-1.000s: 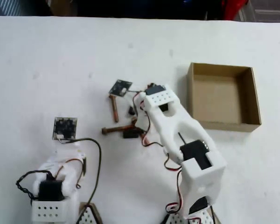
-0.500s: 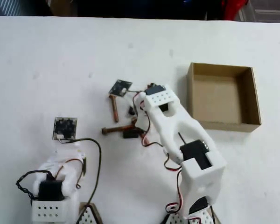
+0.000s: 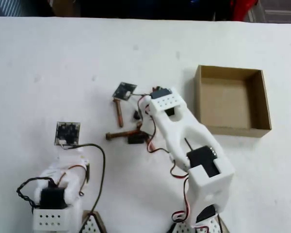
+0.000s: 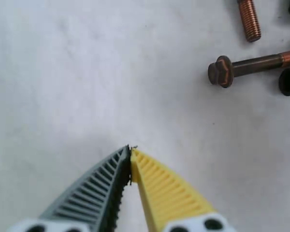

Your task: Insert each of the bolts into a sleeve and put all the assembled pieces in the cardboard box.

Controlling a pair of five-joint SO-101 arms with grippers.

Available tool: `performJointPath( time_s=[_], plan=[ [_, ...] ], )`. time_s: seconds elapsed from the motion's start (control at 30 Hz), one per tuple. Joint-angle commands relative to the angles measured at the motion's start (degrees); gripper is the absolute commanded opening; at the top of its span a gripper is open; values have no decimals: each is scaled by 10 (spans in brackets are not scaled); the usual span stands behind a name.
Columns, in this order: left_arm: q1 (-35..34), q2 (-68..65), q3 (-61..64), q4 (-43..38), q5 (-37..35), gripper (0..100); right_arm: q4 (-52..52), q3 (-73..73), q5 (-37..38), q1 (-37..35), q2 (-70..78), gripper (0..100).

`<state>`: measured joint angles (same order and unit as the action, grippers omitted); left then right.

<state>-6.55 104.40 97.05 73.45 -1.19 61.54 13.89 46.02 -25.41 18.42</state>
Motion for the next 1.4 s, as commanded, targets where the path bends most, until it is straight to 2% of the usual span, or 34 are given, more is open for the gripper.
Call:
performJointPath(
  time_s=[0.0, 0.07, 0.57, 0.97, 1.07, 1.2, 1.37],
  plan=[
    [-4, 3, 0, 0, 2, 27, 15, -5, 30, -14, -5, 66],
    [-4, 3, 0, 0, 2, 27, 33, -8, 30, -14, -12, 9],
    [-4, 3, 0, 0, 2, 27, 112, -4, 26, 52, -140, 17],
    [-4, 3, 0, 0, 2, 27, 122, -4, -164, 95, -169, 16],
    [-4, 3, 0, -1, 3, 27, 145, -9, -190, 95, -175, 16],
    [-4, 3, 0, -10, 68, 24, 190, -21, -193, 94, -238, 16],
    [-4, 3, 0, -17, 136, 24, 252, -16, -193, 91, -389, 16]
  ],
)
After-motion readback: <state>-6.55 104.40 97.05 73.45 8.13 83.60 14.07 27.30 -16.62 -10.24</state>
